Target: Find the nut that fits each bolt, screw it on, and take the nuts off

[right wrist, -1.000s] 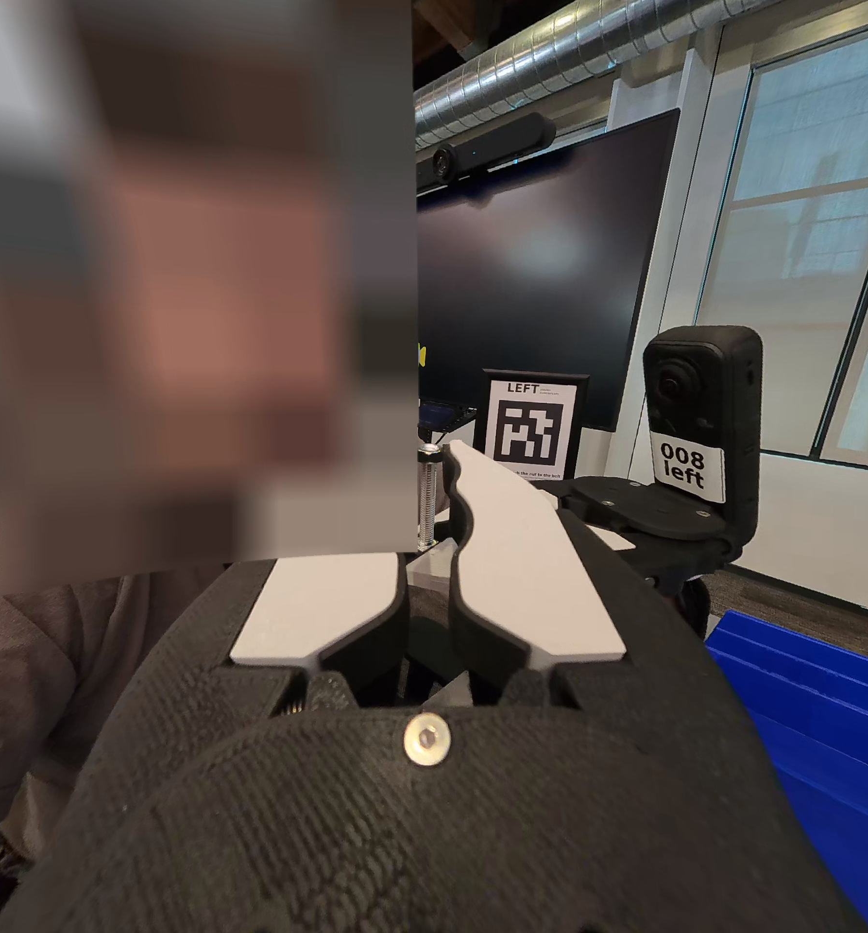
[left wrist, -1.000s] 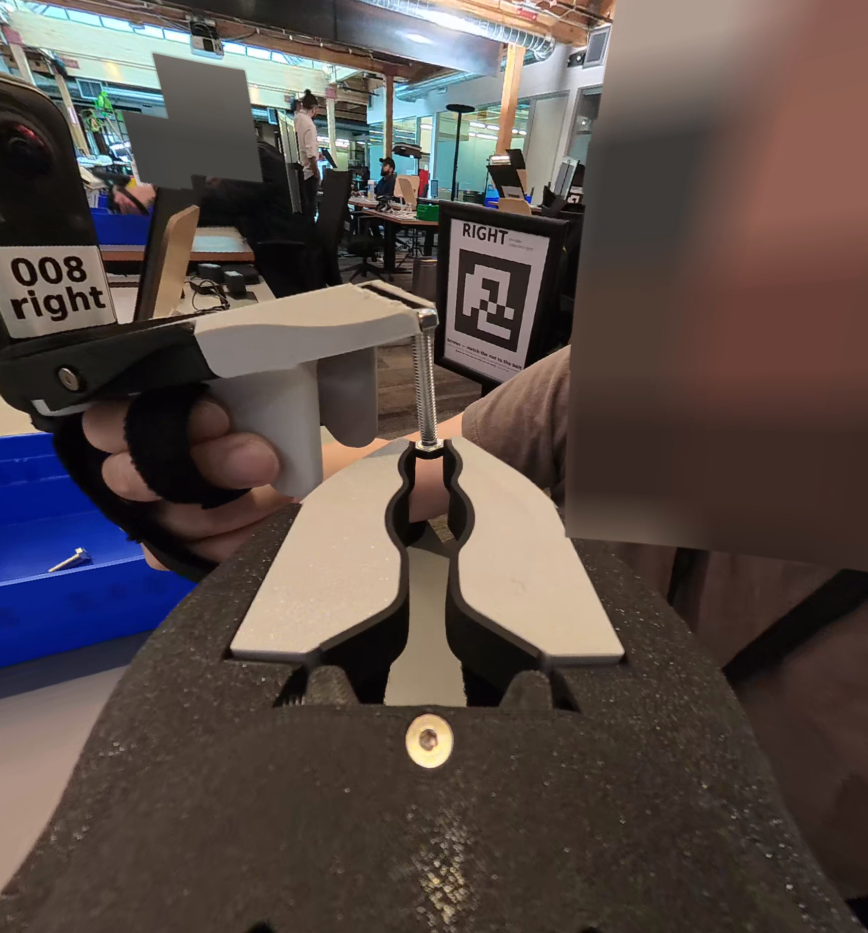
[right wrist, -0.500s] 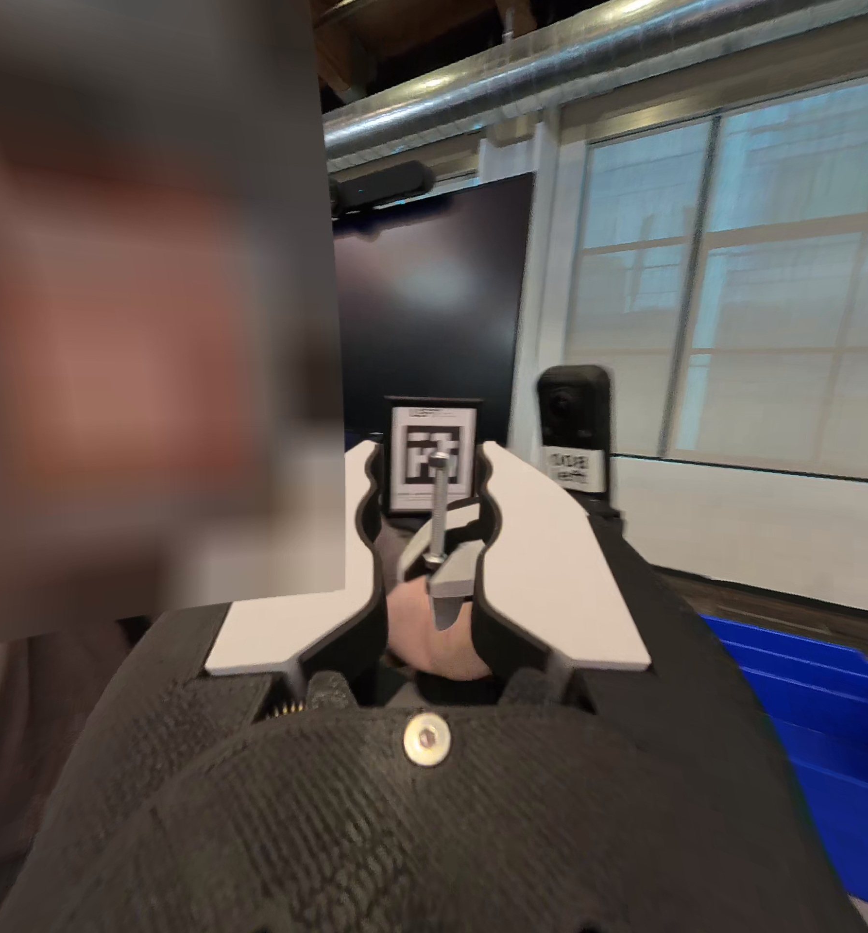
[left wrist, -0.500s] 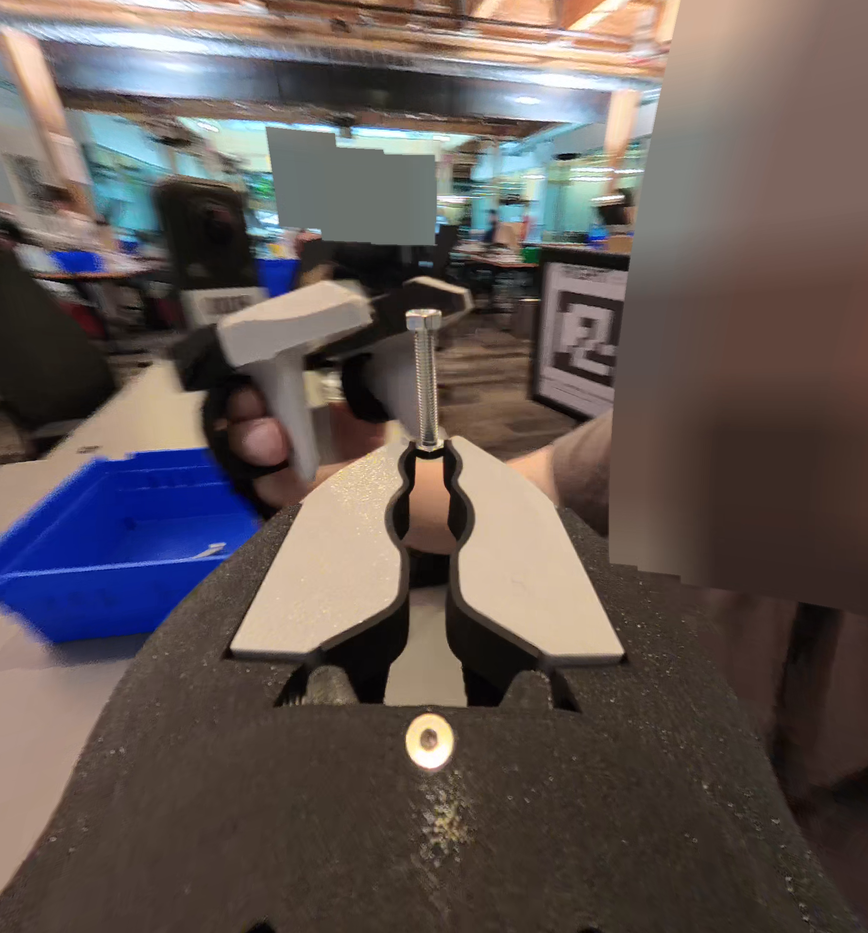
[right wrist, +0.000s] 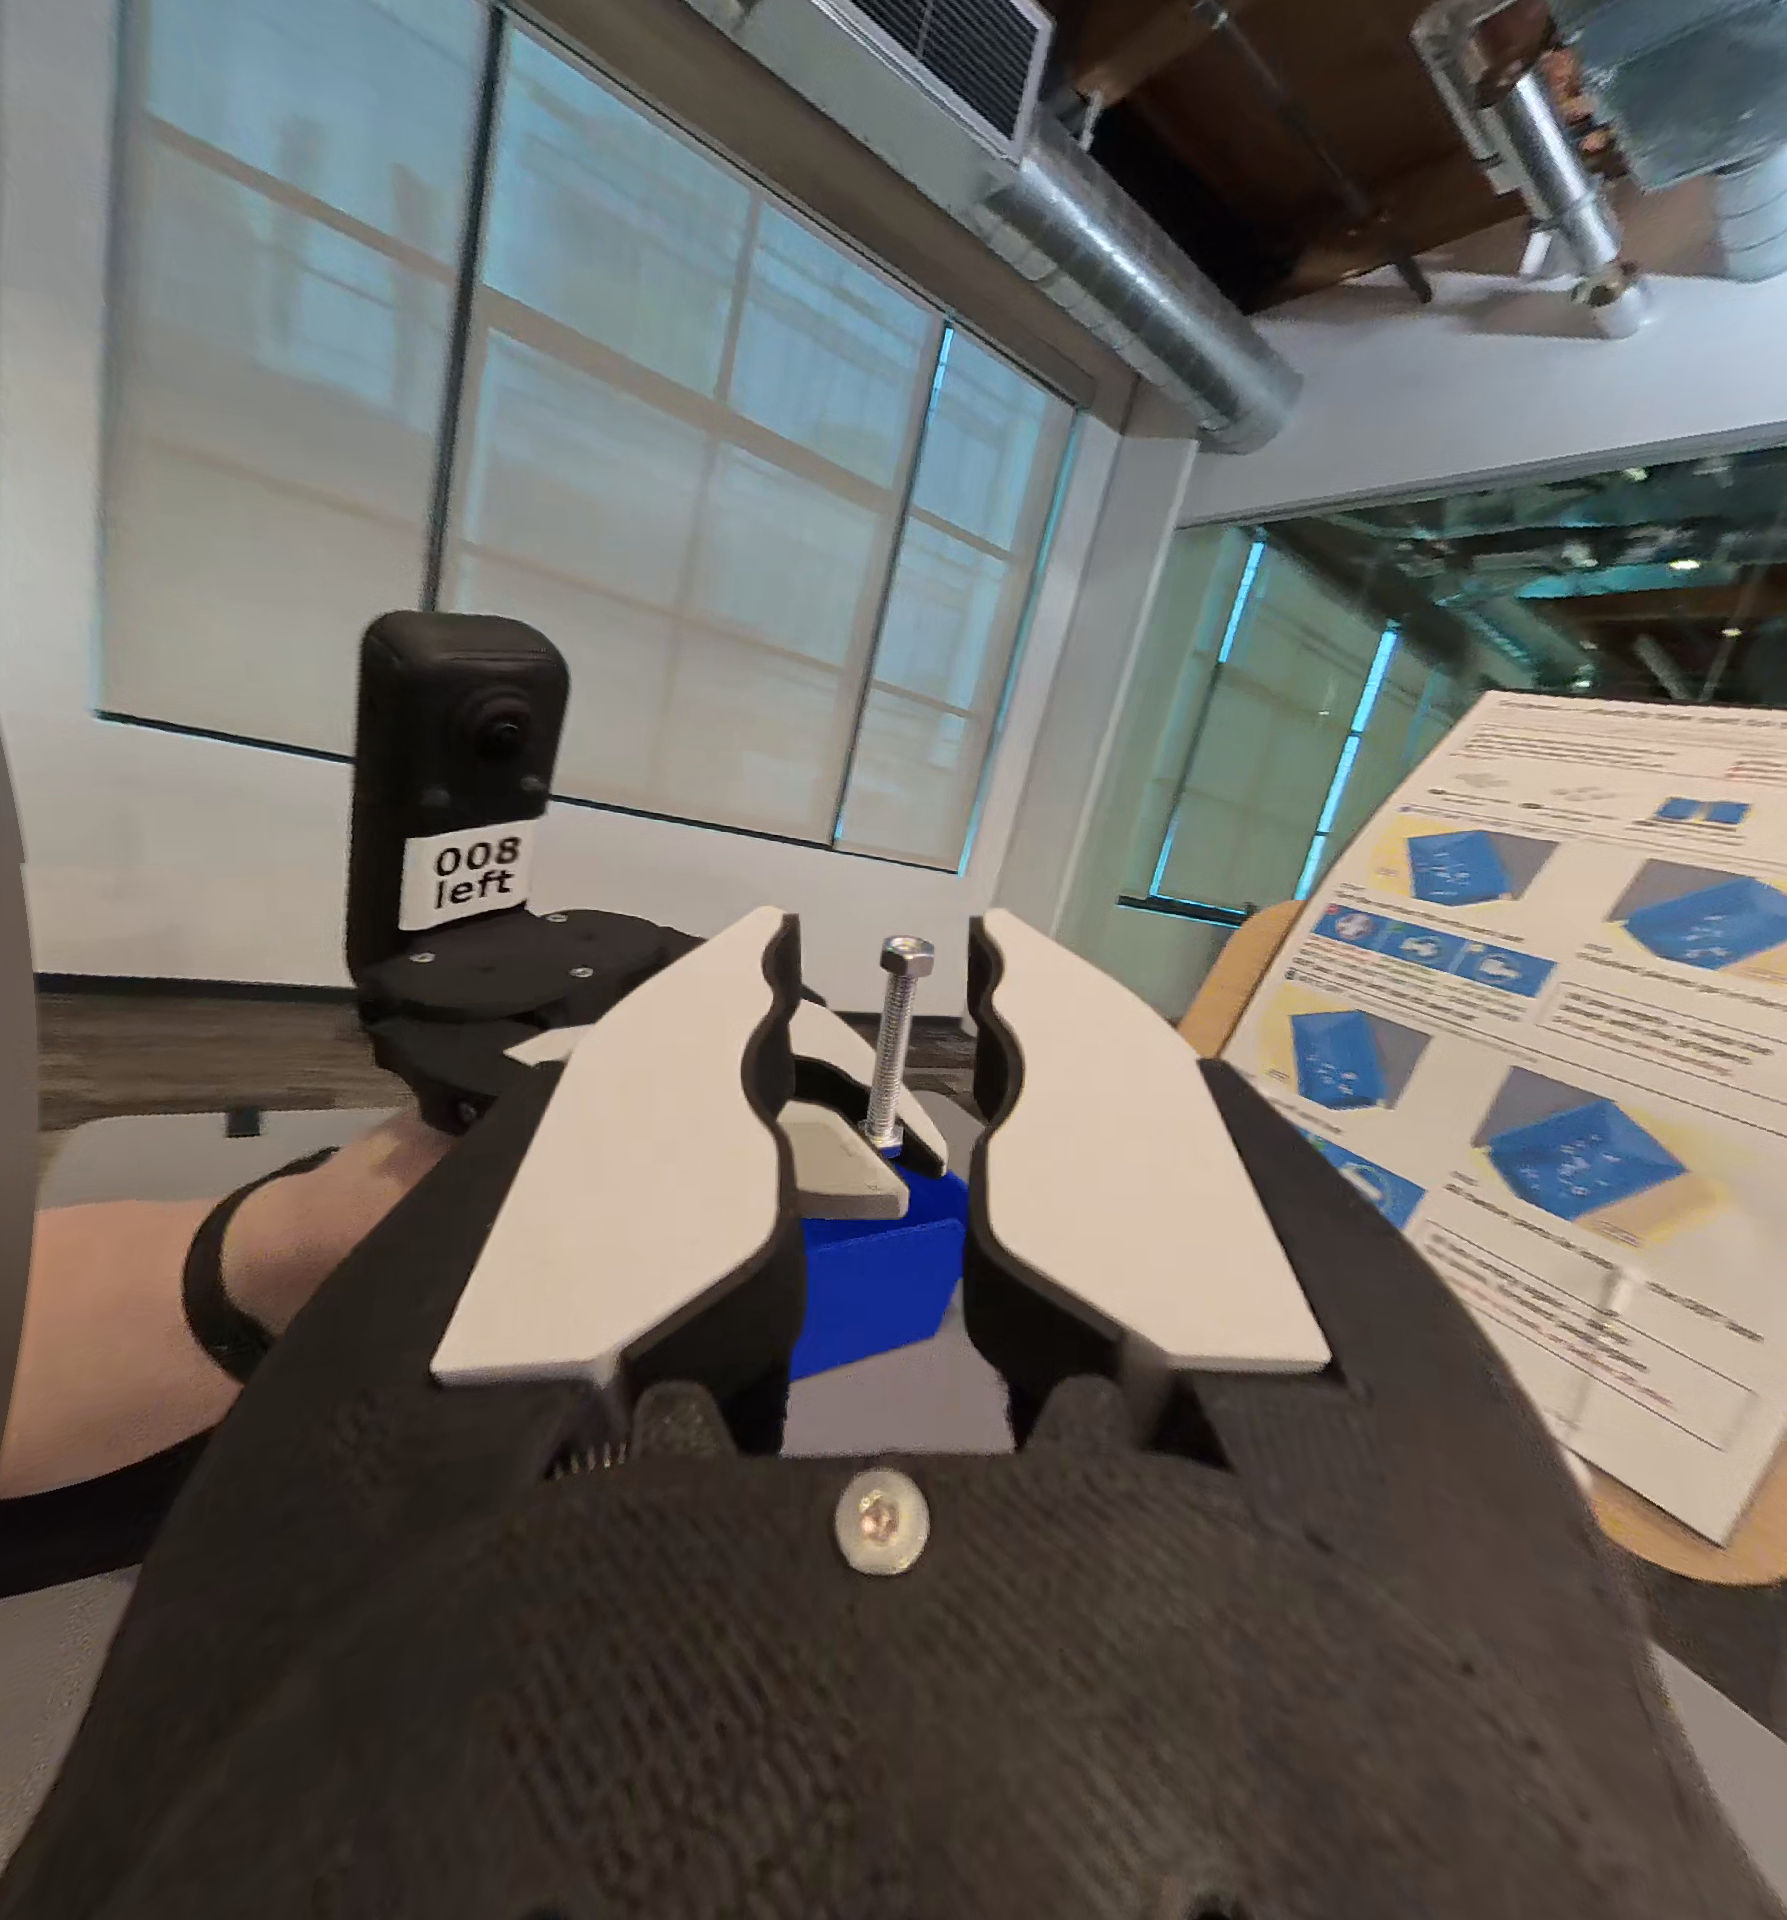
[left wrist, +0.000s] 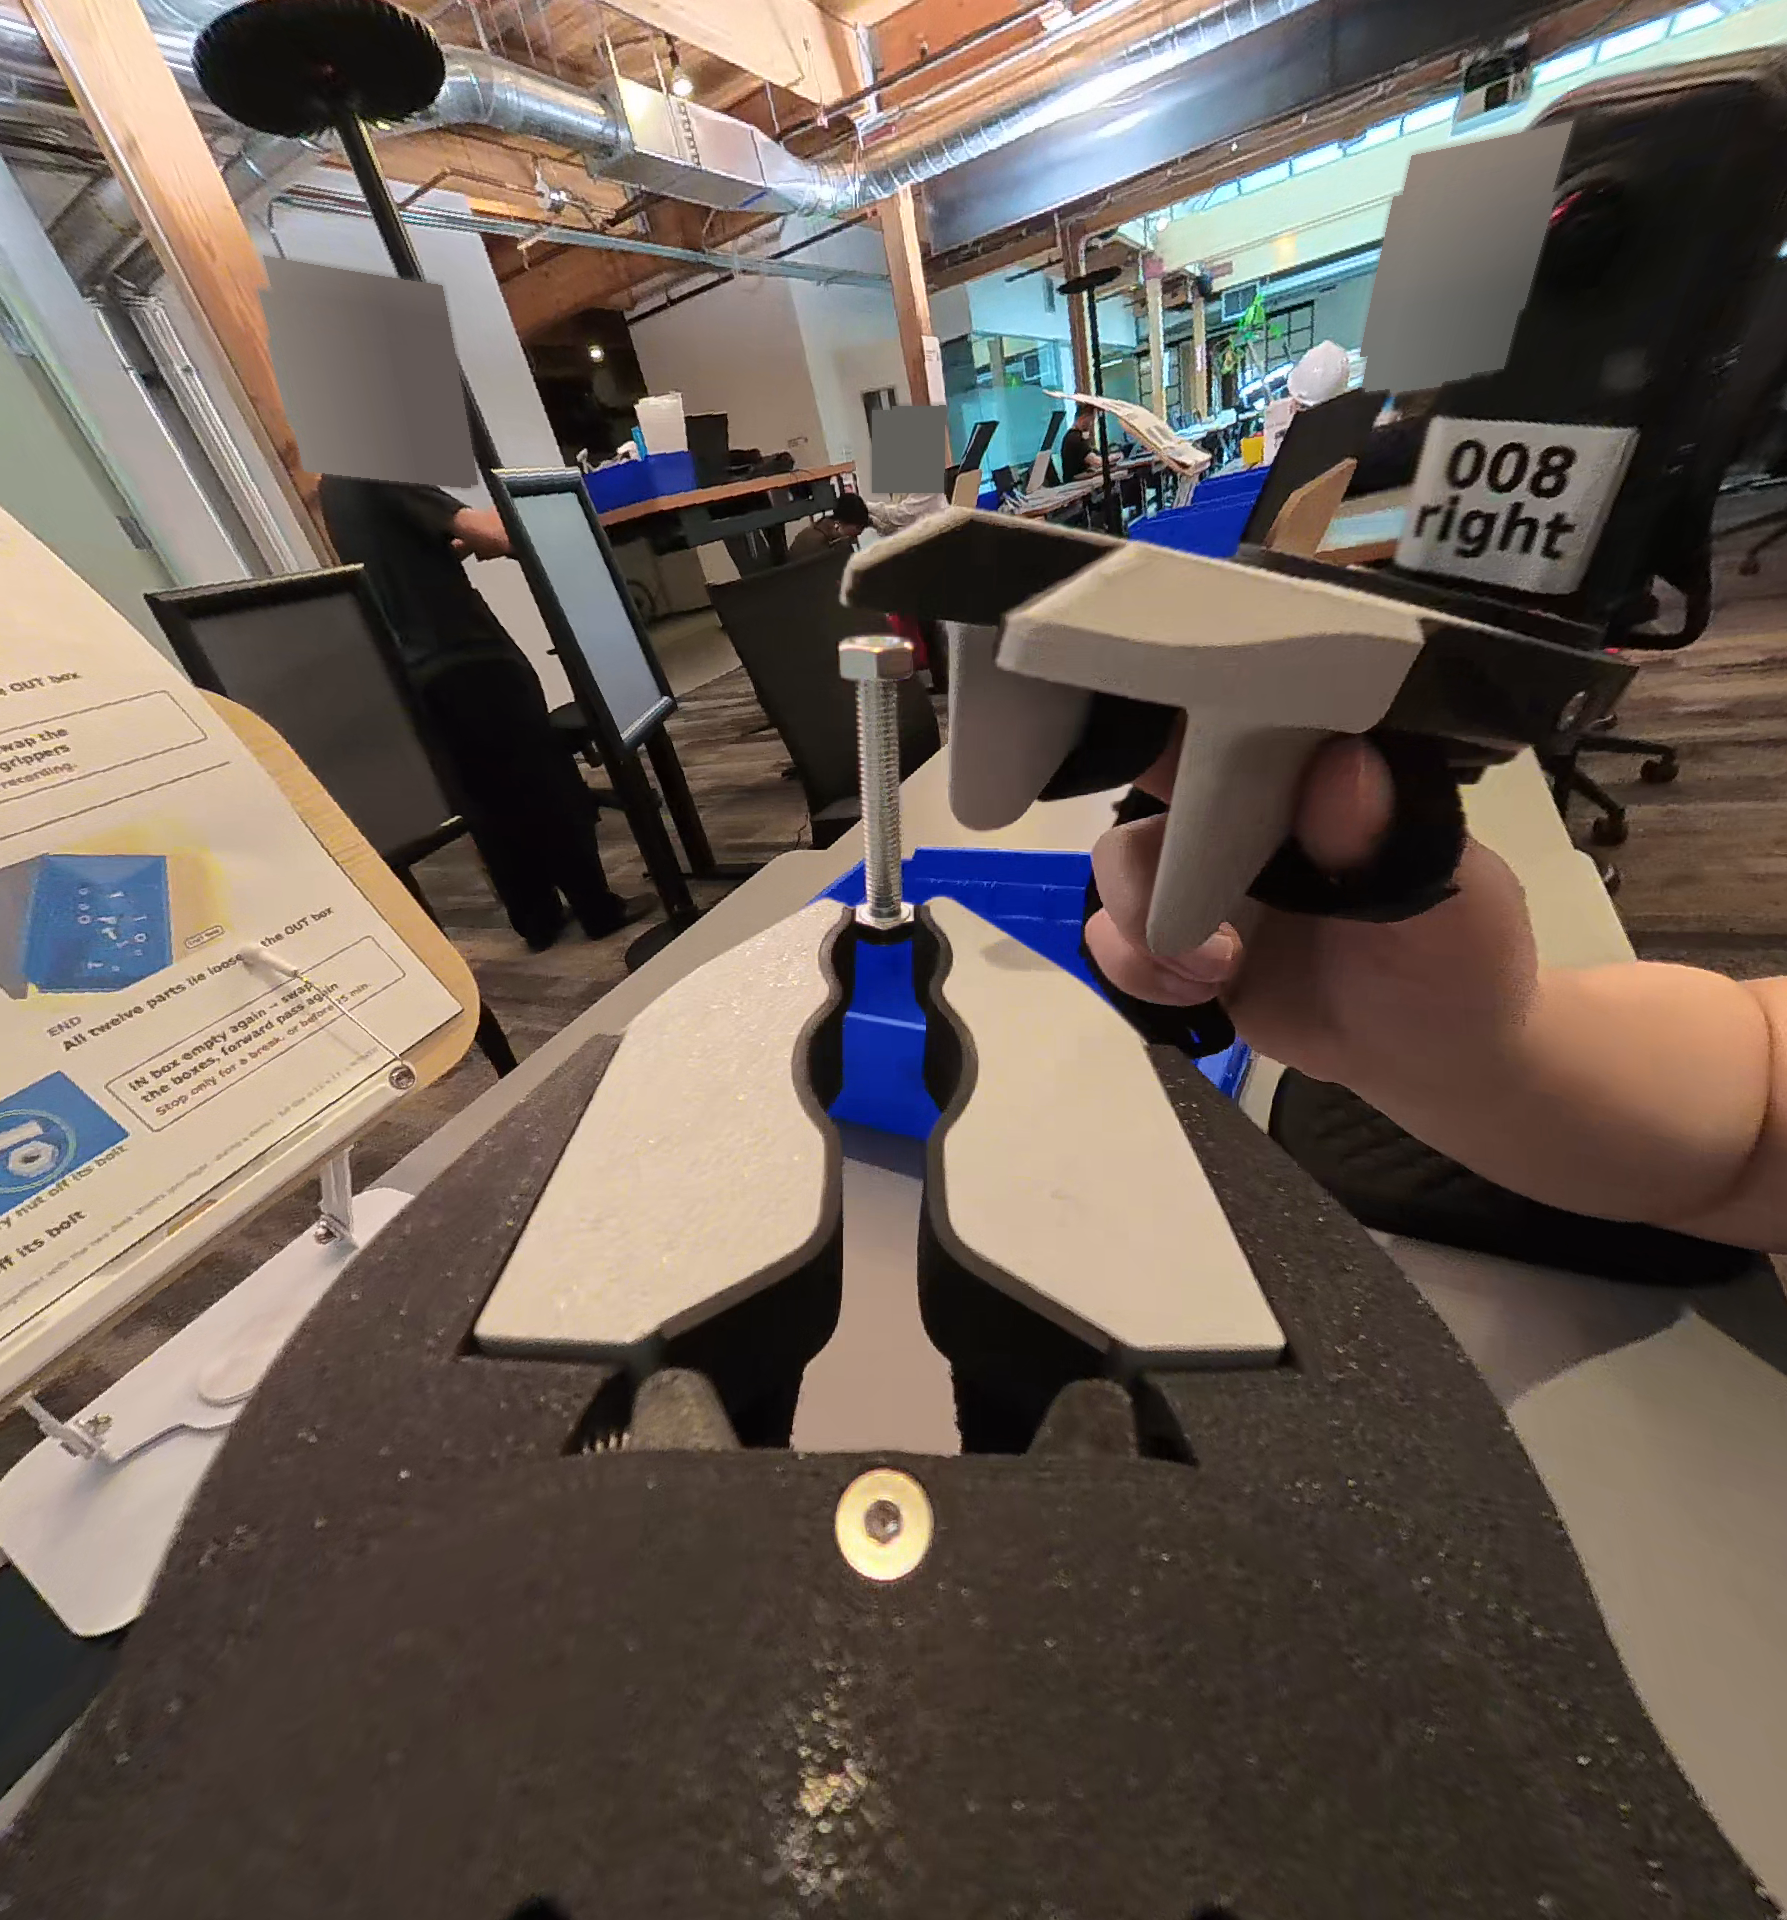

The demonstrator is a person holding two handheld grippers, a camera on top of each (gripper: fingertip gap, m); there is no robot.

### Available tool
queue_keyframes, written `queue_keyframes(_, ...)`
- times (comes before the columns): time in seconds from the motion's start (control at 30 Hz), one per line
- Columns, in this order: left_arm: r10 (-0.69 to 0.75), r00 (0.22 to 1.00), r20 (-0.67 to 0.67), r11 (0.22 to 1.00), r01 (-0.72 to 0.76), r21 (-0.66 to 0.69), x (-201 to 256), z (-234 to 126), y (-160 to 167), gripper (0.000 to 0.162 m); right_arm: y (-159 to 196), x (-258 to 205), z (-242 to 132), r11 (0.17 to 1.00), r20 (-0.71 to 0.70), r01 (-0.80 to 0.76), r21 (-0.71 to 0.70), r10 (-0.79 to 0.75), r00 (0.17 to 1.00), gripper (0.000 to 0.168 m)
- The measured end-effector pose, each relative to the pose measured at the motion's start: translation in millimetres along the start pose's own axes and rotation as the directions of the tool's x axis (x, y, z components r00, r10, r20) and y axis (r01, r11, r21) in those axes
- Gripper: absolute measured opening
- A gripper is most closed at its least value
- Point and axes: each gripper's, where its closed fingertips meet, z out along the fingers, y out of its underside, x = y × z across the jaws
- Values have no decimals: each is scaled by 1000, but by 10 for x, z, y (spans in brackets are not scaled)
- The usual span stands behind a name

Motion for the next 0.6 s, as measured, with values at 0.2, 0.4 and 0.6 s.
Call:
queue_keyframes(0.2, 7, 1000, -5, 1000, -7, -2, 19, 4, 3, 10, 79, 51, 18, 998, -42, -7, -61, 4, 999, 27)
queue_keyframes(0.4, -2, 1000, -16, 1000, 2, -5, 27, 9, 13, 9, 112, 95, 17, 995, -18, -78, -62, 77, 997, 19)
queue_keyframes(0.6, -5, 999, -38, 1000, 4, -8, 63, 5, 5, 10, 110, 42, 19, 995, 33, -79, -66, 81, 996, 11)
